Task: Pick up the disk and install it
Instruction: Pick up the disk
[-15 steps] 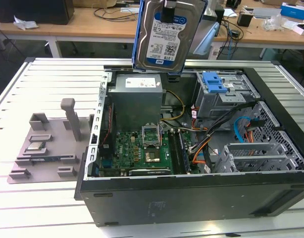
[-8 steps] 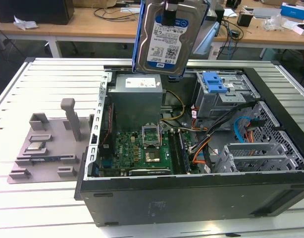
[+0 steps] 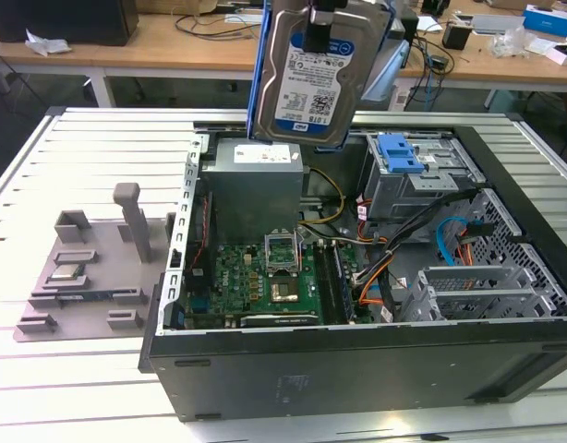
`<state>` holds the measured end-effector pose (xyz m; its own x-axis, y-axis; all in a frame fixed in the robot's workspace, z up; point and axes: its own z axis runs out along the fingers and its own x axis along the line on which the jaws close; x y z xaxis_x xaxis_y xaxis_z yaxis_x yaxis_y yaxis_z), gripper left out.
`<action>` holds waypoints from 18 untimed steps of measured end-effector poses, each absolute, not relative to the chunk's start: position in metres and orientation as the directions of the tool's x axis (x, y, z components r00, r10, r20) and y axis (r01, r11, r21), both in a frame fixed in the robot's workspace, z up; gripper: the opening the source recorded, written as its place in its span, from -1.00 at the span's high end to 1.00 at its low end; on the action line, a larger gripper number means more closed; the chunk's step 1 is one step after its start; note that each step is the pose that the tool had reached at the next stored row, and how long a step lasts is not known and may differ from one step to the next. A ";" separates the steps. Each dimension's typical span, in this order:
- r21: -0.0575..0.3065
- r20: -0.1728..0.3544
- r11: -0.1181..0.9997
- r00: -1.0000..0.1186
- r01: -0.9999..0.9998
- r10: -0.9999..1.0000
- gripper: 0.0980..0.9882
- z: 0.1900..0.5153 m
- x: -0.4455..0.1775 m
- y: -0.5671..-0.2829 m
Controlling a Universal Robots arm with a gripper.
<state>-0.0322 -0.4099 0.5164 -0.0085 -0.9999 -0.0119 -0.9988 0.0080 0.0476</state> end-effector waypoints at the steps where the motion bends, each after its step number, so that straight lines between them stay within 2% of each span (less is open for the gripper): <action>1: 0.048 -0.012 0.008 -0.009 -0.999 -1.000 0.40 0.516 -0.032 -0.411; 18: 0.048 -0.012 0.008 -0.009 -0.999 -1.000 0.40 0.516 -0.031 -0.433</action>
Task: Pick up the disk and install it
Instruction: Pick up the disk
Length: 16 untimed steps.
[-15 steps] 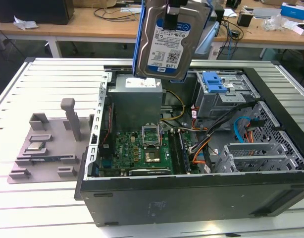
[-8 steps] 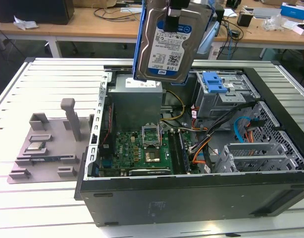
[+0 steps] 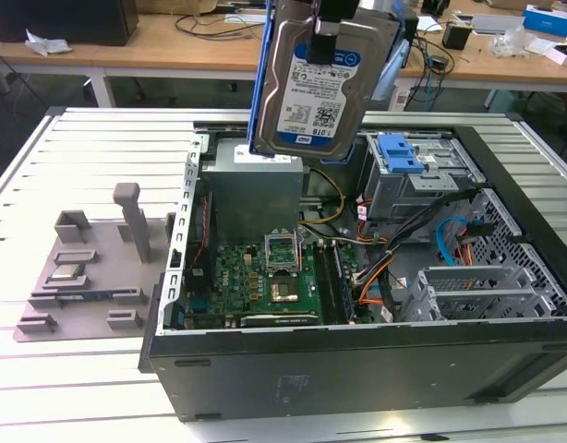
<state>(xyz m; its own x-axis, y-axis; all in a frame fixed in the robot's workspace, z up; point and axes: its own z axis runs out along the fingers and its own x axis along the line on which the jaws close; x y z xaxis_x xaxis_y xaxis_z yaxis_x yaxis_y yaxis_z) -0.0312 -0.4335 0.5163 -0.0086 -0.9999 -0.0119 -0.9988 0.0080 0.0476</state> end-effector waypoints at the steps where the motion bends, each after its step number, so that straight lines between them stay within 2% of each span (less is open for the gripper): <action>1: 0.048 -0.012 0.008 -0.009 -0.999 -1.000 0.40 0.516 -0.031 -0.435; 9: 0.048 -0.012 0.008 -0.009 -0.999 -1.000 0.40 0.516 -0.030 -0.467; 16: 0.048 -0.012 0.008 -0.009 -0.999 -1.000 0.40 0.516 -0.029 -0.476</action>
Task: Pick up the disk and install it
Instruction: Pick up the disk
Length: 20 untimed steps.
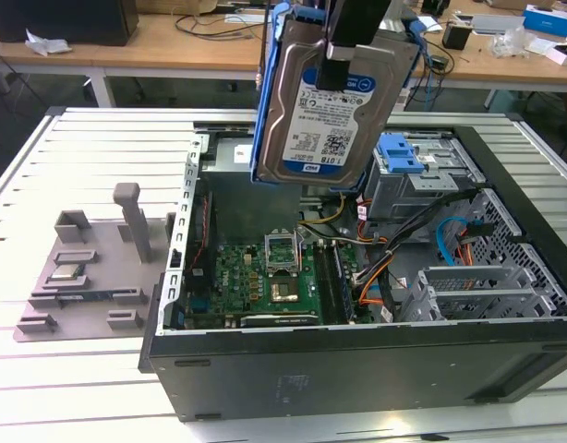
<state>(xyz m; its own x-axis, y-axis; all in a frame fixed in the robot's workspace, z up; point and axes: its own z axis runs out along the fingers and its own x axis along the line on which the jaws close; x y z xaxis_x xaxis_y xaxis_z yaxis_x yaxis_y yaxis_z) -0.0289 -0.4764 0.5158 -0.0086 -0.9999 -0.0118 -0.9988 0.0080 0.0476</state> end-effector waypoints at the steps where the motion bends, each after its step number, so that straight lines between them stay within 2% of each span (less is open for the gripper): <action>1: 0.048 -0.012 0.008 -0.009 -0.999 -1.000 0.40 0.516 -0.029 -0.478; 20: 0.048 -0.012 0.008 -0.009 -0.999 -1.000 0.40 0.515 -0.029 -0.523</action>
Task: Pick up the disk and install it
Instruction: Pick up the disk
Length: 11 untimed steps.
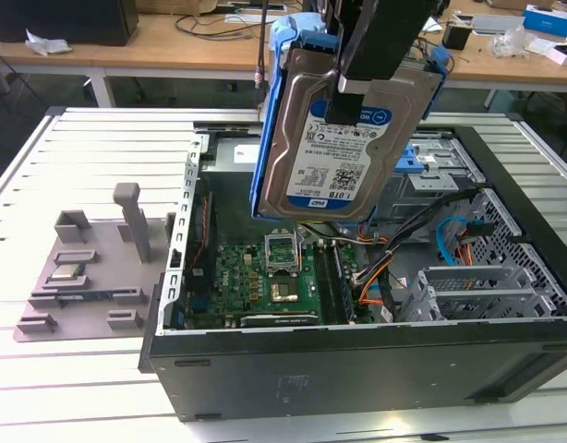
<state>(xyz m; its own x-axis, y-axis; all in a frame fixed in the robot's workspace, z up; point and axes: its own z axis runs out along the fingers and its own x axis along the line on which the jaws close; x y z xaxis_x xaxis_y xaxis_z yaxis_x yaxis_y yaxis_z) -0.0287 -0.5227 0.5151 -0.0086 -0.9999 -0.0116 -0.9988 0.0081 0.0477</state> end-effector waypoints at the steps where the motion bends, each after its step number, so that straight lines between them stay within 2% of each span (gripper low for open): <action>1: 0.048 -0.011 0.008 -0.009 -0.999 -1.000 0.40 0.515 -0.029 -0.524; 11: 0.048 -0.010 0.008 -0.009 -0.999 -1.000 0.40 0.515 -0.029 -0.528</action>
